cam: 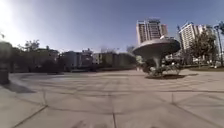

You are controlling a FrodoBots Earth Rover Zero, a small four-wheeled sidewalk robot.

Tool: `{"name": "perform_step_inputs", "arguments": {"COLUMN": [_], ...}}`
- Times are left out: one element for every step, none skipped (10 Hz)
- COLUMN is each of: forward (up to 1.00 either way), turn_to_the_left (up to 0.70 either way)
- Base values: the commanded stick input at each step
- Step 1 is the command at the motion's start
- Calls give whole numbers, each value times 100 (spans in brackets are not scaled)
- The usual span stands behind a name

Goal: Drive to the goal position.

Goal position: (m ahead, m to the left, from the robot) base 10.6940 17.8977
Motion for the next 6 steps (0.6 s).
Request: {"name": "perform_step_inputs", "arguments": {"forward": [70,70,70,70,70,70], "turn_to_the_left": [0,0,0,0,0,0]}}
